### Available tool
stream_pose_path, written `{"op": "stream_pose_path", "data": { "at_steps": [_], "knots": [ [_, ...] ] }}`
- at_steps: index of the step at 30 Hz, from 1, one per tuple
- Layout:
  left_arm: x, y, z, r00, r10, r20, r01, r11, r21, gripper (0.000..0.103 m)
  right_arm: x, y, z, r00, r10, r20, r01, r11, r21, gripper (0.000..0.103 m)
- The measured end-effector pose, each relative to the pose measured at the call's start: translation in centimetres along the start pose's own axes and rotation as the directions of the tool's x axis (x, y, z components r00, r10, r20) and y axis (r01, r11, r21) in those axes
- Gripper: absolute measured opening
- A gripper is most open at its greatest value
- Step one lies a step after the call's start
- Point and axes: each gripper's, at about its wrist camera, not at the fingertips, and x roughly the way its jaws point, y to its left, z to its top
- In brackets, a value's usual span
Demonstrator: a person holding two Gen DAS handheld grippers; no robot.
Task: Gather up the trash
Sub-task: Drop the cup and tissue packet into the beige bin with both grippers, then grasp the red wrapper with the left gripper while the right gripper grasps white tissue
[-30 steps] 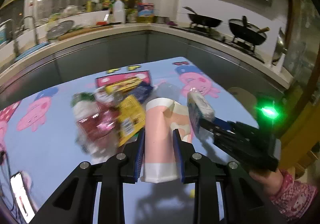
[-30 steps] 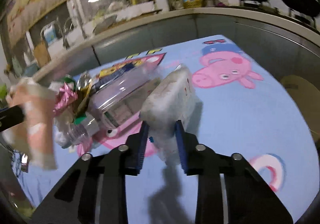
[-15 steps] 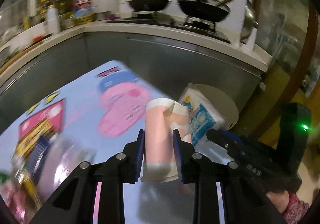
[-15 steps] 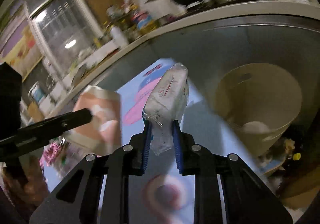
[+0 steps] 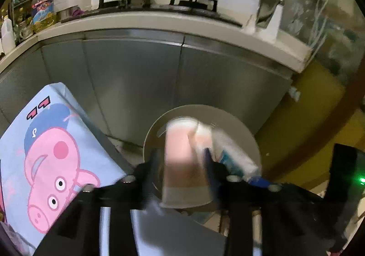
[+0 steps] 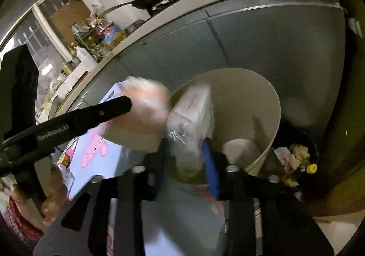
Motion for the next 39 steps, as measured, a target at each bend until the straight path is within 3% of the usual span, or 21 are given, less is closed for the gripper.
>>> {"op": "stream_pose_path", "data": {
  "at_steps": [2,6,11,17,20,22,25,28,30,32,35,37,39],
  "knots": [
    [-0.1,0.0,-0.1,1.0,0.02,0.005,-0.02,1.0,-0.004,0.067,0.0,-0.1,-0.1,1.0,-0.002,0.007,0.002,1.0,0.009,0.041],
    [-2.0,0.4,-0.5,0.999,0.044,0.029,-0.043,0.999,-0.017,0.067,-1.7,0.4,-0.7,0.999,0.01,0.046,-0.01,1.0,0.003,0.043],
    [-8.3,1.9,-3.5,0.995,0.022,0.093,-0.013,0.996,-0.088,0.067,-3.7,2.8,-1.3,0.993,0.088,0.076,-0.086,0.996,-0.023,0.043],
    [-16.0,5.0,-9.9,0.987,0.067,0.144,-0.047,0.989,-0.137,0.067,-2.4,8.9,-4.3,0.976,0.213,-0.047,-0.216,0.973,-0.085,0.043],
    [-20.2,8.6,-14.0,0.98,0.127,0.153,-0.093,0.974,-0.207,0.067,-1.2,12.6,-6.5,0.948,0.285,-0.142,-0.3,0.949,-0.097,0.043],
    [-22.8,11.0,-16.4,0.973,0.172,0.154,-0.127,0.956,-0.265,0.067,-0.5,15.5,-8.2,0.927,0.315,-0.201,-0.343,0.932,-0.12,0.047],
    [-27.0,15.0,-20.4,0.945,0.287,0.155,-0.215,0.906,-0.365,0.067,0.6,19.6,-10.5,0.892,0.354,-0.282,-0.401,0.907,-0.129,0.061],
    [-31.1,19.4,-23.9,0.899,0.415,0.139,-0.3,0.816,-0.495,0.067,1.1,23.3,-12.2,0.87,0.366,-0.331,-0.435,0.886,-0.163,0.061],
    [-32.3,21.6,-25.5,0.886,0.447,0.125,-0.309,0.769,-0.56,0.067,1.5,25.4,-13.1,0.848,0.386,-0.363,-0.466,0.87,-0.162,0.061],
    [-32.7,23.3,-26.7,0.886,0.45,0.113,-0.296,0.735,-0.61,0.067,2.5,27.2,-13.8,0.828,0.398,-0.396,-0.482,0.866,-0.138,0.061],
    [-31.8,24.9,-27.3,0.889,0.446,0.103,-0.284,0.715,-0.639,0.067,3.7,28.7,-14.3,0.83,0.373,-0.415,-0.46,0.879,-0.129,0.062],
    [-30.5,25.6,-27.1,0.892,0.446,0.072,-0.302,0.707,-0.64,0.052,3.7,29.7,-14.6,0.859,0.331,-0.391,-0.417,0.896,-0.156,0.062],
    [-29.8,25.9,-27.7,0.908,0.415,0.056,-0.285,0.711,-0.643,0.024,2.9,31.1,-14.6,0.875,0.324,-0.359,-0.416,0.883,-0.216,0.062]
  ]
}}
